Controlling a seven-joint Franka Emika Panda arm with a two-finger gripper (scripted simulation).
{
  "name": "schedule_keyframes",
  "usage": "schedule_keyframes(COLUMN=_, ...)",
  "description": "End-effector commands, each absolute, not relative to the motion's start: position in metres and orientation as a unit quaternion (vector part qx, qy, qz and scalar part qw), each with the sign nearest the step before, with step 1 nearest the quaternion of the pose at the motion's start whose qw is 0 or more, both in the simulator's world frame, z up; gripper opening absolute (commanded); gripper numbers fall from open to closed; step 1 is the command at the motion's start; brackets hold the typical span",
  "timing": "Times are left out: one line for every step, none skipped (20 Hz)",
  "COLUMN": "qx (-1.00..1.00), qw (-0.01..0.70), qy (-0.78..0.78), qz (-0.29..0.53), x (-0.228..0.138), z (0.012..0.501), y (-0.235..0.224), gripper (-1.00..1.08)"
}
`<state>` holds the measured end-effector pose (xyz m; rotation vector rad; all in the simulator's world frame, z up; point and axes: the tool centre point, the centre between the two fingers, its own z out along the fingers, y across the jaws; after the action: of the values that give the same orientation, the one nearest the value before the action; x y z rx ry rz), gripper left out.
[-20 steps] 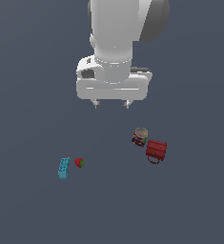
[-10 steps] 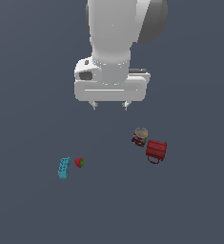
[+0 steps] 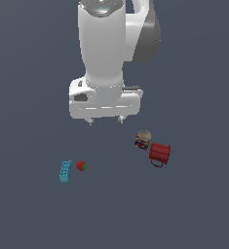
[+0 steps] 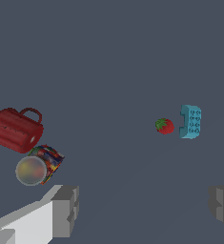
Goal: Pick up a designated object from a clutter of objects.
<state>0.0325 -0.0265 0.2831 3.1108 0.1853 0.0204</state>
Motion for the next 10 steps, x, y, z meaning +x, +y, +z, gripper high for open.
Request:
schedule_keyframes(qx=0.997, qw=0.012, qy=0.079, qz=0.005, x=0.040, z=0.269, y=-0.036, gripper=1.00)
schedule_keyframes(qx=0.996, qw=0.012, qy=0.087, qz=0.005, x=0.044, z=0.262, y=-0.040, gripper=1.00)
schedule_keyframes(qx=0.995, qw=0.012, qy=0.097, qz=0.005, x=0.047, z=0.256, y=-0.044, gripper=1.00)
schedule_keyframes(qx=0.994, qw=0.012, qy=0.106, qz=0.004, x=0.050, z=0.248, y=-0.048, gripper=1.00)
schedule_keyframes(qx=0.993, qw=0.011, qy=0.115, qz=0.004, x=0.054, z=0.241, y=-0.053, gripper=1.00)
schedule_keyframes(qx=0.992, qw=0.011, qy=0.124, qz=0.003, x=0.057, z=0.234, y=-0.057, gripper=1.00)
schedule_keyframes(qx=0.991, qw=0.011, qy=0.134, qz=0.003, x=0.060, z=0.227, y=-0.062, gripper=1.00)
schedule_keyframes(qx=0.990, qw=0.010, qy=0.143, qz=0.003, x=0.062, z=0.219, y=-0.066, gripper=1.00)
schedule_keyframes(qx=0.988, qw=0.010, qy=0.152, qz=0.002, x=0.065, z=0.212, y=-0.071, gripper=1.00)
schedule_keyframes(qx=0.987, qw=0.009, qy=0.161, qz=0.002, x=0.068, z=0.204, y=-0.075, gripper=1.00)
